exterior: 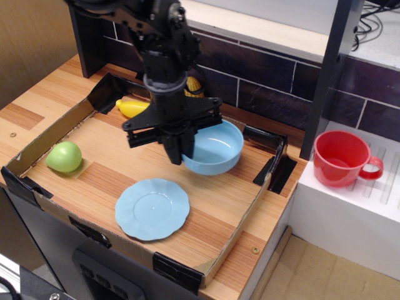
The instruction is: Take bowl off plate
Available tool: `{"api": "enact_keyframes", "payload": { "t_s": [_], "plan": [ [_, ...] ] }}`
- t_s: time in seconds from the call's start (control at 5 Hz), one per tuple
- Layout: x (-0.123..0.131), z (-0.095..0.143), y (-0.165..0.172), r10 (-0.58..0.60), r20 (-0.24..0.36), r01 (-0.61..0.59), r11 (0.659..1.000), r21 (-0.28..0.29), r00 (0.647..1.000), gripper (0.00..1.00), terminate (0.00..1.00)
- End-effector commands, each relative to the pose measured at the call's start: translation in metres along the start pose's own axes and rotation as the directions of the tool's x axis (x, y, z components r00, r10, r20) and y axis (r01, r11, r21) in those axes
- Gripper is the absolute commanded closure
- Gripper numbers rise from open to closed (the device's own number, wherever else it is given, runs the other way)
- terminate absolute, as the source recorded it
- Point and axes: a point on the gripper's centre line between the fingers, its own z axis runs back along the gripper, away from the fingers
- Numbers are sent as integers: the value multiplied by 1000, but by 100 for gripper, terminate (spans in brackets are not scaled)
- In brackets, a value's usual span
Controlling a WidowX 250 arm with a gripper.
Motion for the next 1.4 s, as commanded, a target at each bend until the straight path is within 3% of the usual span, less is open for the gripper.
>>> {"api": "enact_keyframes", "payload": {
  "t_s": [0.0,0.2,0.6,0.8,1.0,1.2],
  "plan": [
    [11,3,-19,9,41,-8,1000,-16,999,100,0],
    [11,0,-21,-25,33,25,1000,5,999,0,0],
    [11,19,-17,-86,50,87,996,-24,995,0,0],
    [17,40,-6,-100,83,104,993,-48,992,0,0],
    [18,60,10,-171,78,174,984,-29,982,0,0],
    [18,60,10,-171,78,174,984,-29,982,0,0]
  ]
}}
